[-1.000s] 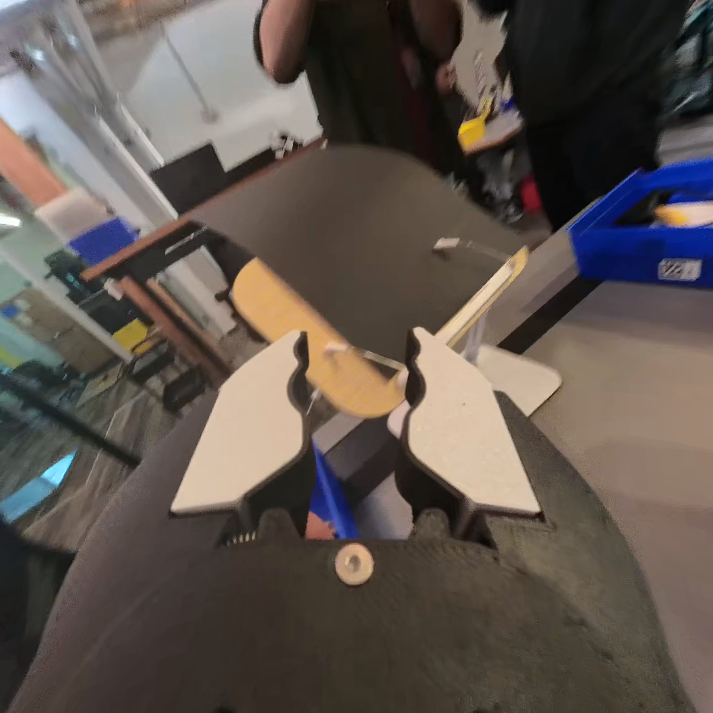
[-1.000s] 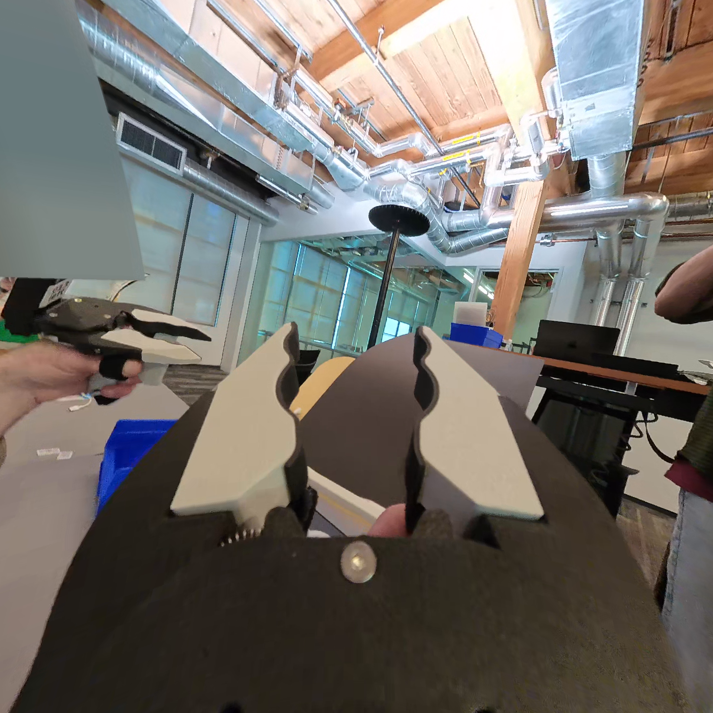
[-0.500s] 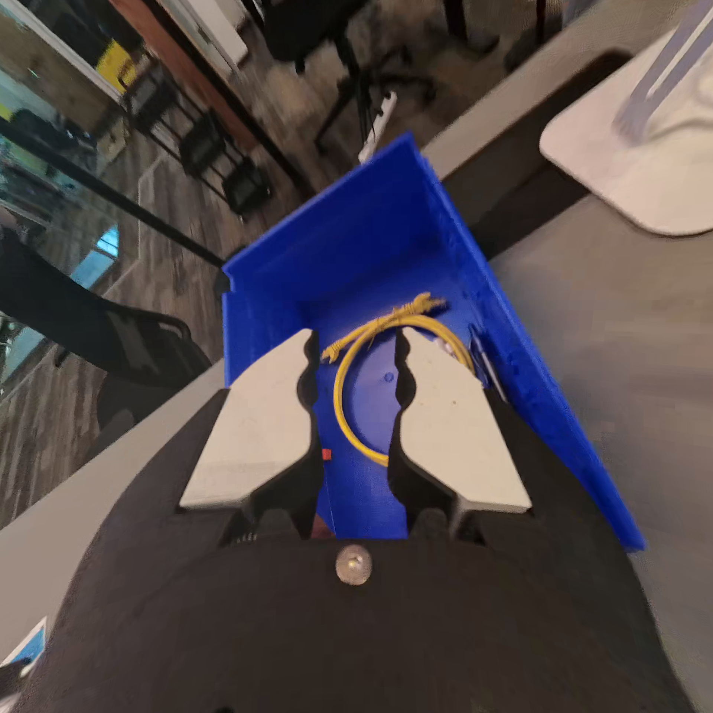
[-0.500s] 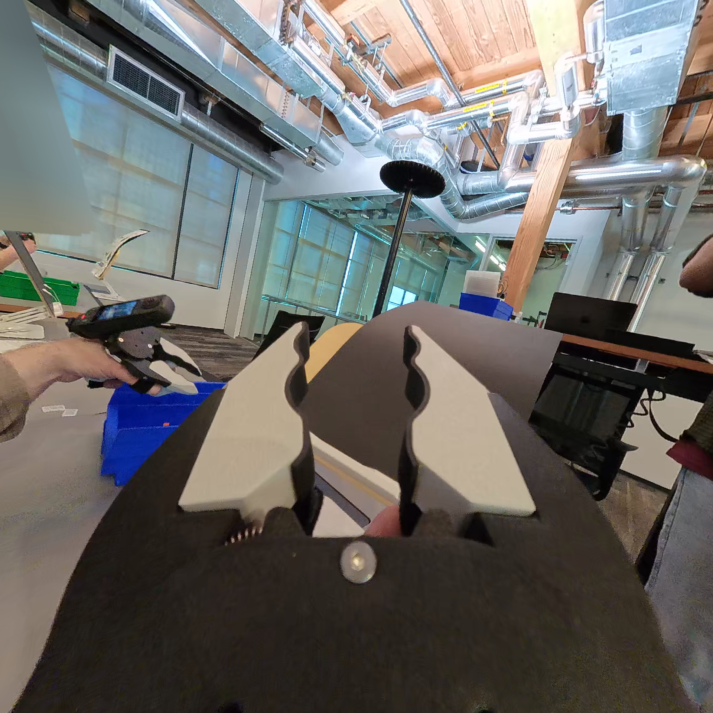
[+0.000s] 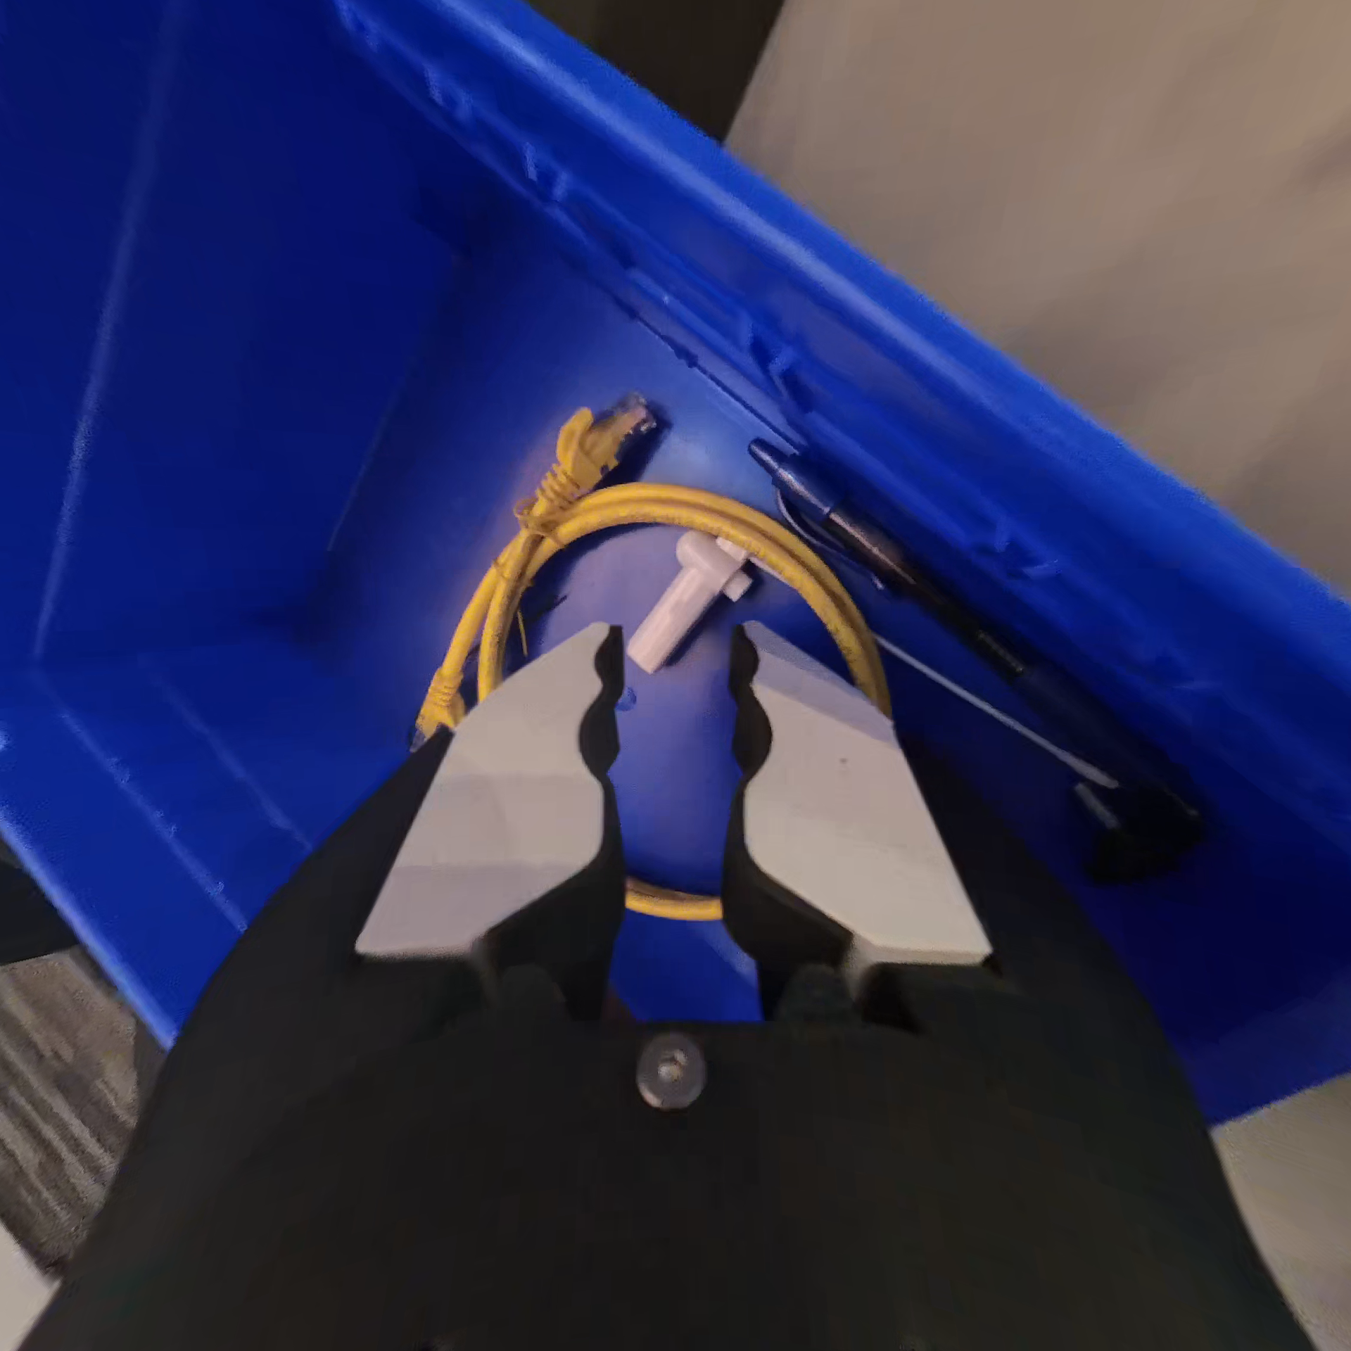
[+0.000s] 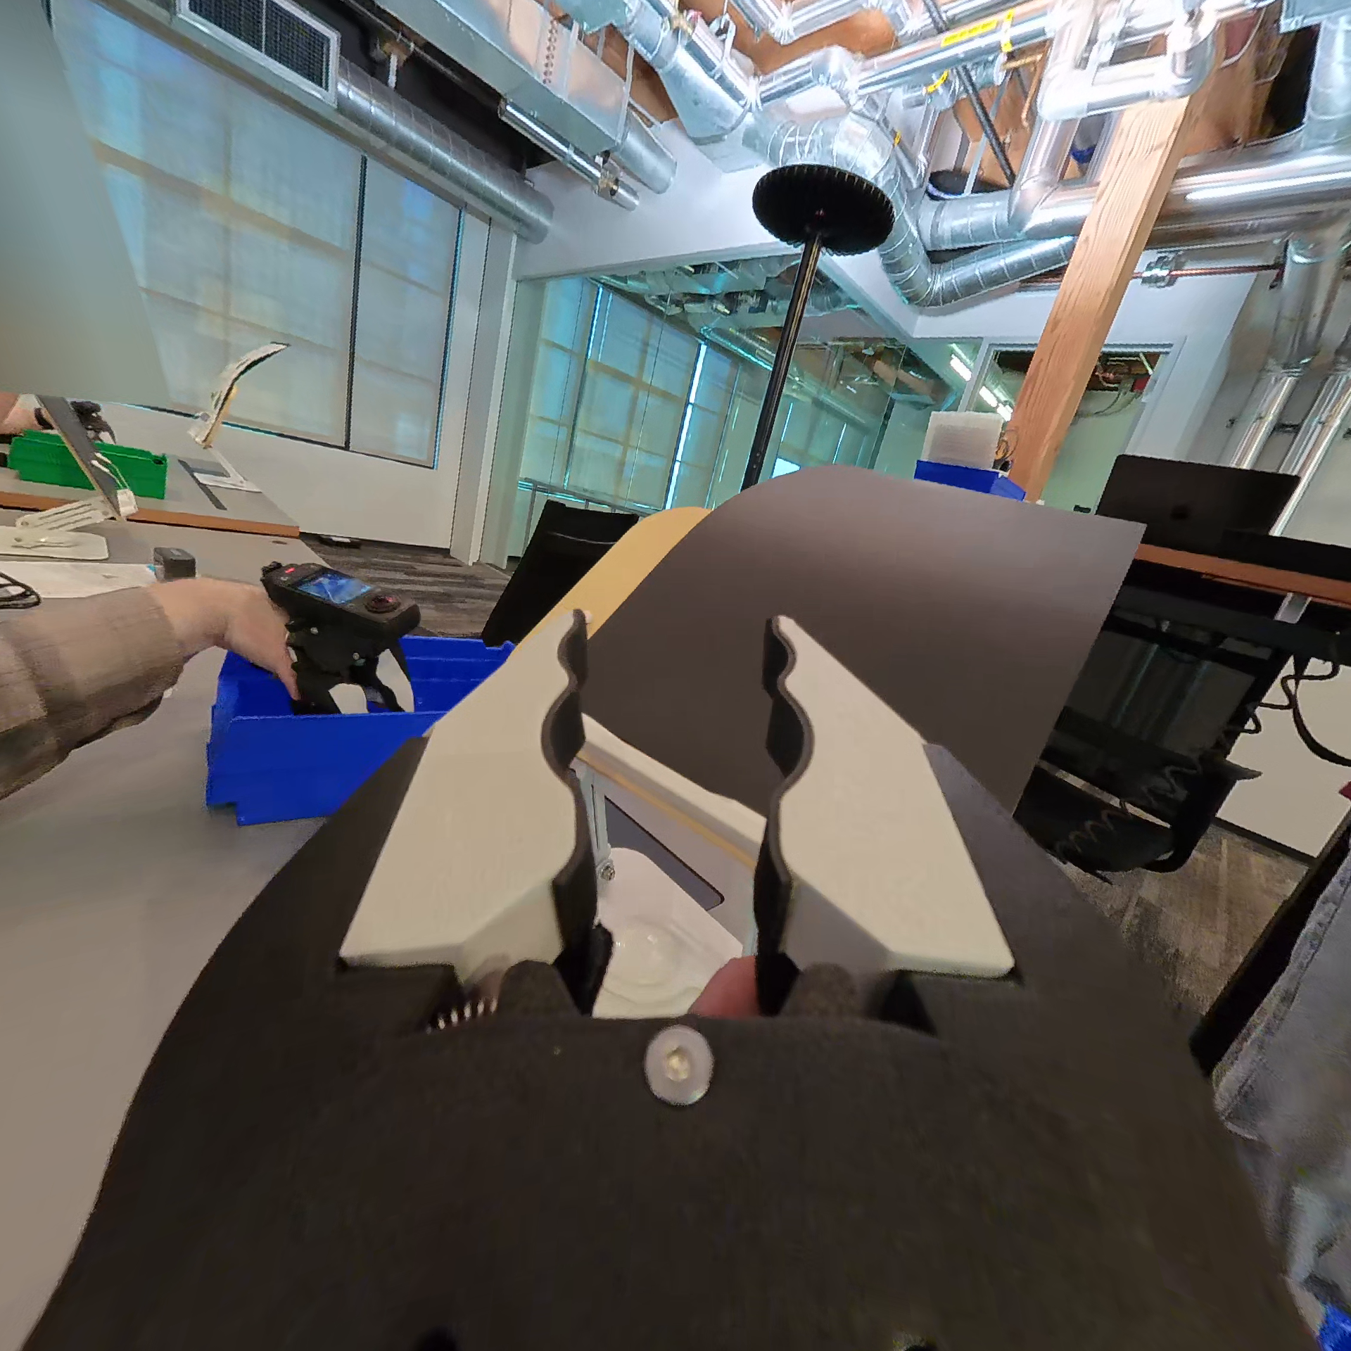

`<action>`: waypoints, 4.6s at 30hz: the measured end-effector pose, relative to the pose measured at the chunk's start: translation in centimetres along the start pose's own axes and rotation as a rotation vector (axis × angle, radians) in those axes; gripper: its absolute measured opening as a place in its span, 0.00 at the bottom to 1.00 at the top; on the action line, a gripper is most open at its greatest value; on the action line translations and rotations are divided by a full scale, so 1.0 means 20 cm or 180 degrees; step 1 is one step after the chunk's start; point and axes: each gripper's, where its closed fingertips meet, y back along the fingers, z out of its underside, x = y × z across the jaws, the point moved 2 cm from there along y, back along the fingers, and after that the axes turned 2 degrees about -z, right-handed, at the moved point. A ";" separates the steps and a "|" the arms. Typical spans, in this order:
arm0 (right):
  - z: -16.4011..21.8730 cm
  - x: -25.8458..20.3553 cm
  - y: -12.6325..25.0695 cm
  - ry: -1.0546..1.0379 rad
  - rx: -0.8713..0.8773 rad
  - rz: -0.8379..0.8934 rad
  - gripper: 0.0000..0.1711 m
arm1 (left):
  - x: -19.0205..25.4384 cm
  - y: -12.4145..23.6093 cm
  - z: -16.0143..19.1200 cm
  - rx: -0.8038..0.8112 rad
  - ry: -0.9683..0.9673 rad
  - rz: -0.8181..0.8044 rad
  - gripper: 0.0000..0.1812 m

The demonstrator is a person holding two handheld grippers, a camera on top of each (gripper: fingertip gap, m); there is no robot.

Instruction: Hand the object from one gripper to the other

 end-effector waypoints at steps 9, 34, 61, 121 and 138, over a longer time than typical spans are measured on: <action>-0.02 0.03 0.03 -0.0071 0.0069 0.0011 0.26 | 0.02 -0.12 0.04 -0.0228 -0.0147 0.0357 0.14; -0.06 -0.10 -0.02 0.0359 -0.0026 -0.0138 0.26 | -0.17 0.49 -0.21 0.1207 -0.0056 -0.0654 0.07; 0.00 -0.44 -0.19 0.0011 0.0088 -0.0736 0.22 | 0.66 1.11 -1.31 0.4779 0.0100 0.1618 0.07; 0.47 -0.91 0.33 -0.0788 -0.2021 -0.3876 0.12 | 1.48 0.81 -1.22 0.2759 -0.3366 0.0492 0.08; 0.23 -0.40 0.10 -0.0598 -0.0938 -0.1987 0.26 | 1.00 0.99 -1.42 0.3495 -0.2200 -0.1033 0.07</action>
